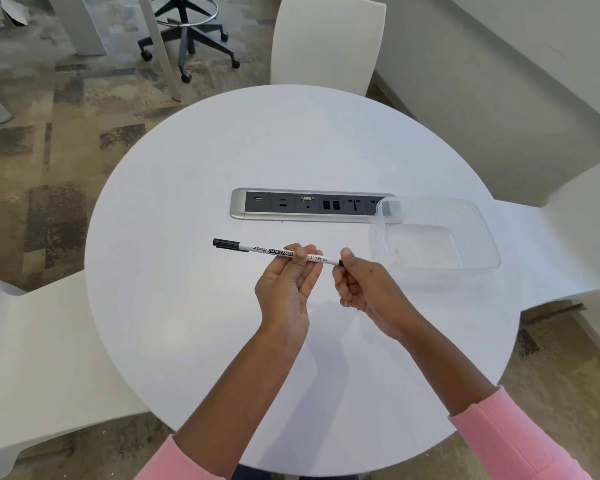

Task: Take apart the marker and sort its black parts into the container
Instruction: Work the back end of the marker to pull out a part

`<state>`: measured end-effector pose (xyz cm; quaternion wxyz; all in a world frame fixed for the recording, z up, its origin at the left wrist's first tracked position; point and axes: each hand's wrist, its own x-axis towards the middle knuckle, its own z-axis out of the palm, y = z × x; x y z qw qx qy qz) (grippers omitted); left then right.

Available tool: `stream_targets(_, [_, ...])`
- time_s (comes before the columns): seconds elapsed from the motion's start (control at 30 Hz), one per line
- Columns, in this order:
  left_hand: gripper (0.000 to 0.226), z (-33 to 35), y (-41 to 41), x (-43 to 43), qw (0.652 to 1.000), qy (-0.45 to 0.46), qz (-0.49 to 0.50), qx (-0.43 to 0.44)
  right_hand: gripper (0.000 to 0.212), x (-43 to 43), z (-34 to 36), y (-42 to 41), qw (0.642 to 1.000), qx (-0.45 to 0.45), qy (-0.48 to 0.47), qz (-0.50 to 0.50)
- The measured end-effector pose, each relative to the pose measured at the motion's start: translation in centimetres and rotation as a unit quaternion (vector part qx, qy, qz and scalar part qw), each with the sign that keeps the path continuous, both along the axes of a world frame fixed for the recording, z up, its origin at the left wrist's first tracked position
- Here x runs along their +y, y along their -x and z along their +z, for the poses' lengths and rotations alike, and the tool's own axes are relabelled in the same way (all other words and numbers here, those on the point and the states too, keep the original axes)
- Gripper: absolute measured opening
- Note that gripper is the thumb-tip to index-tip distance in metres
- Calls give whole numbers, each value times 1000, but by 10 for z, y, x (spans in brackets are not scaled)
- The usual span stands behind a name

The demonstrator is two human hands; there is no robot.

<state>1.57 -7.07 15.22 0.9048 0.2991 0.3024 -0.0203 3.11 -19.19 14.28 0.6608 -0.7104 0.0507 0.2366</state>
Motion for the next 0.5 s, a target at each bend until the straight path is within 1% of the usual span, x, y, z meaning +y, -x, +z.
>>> stream_targets(0.07, [10, 0, 0, 0, 1000, -9, 2, -4, 42, 0, 0, -1, 1000, -14, 25, -4])
stream_targets(0.17, [11, 0, 1, 0, 1000, -20, 5, -8, 38, -1, 0, 0, 989, -99, 106, 19])
stream_targets(0.27, [11, 2, 0, -1, 1000, -10, 4, -4, 34, -3, 0, 2, 953, -220, 202, 41])
stream_targets(0.37, [10, 2, 0, 0, 1000, -4, 2, -2, 23, -7, 0, 2, 906, -317, 273, 61])
stream_targets(0.4, [10, 3, 0, 0, 1000, -5, 1, -3, 21, -8, 0, 1, 893, -334, 292, 68])
stream_targets(0.43, [11, 3, -1, 0, 1000, -7, 0, -6, 19, -9, 0, 1, 888, -340, 301, 70])
stream_targets(0.5, [12, 4, -1, 1, 1000, -16, -2, -10, 12, -10, 2, 2, 901, -321, 285, 61])
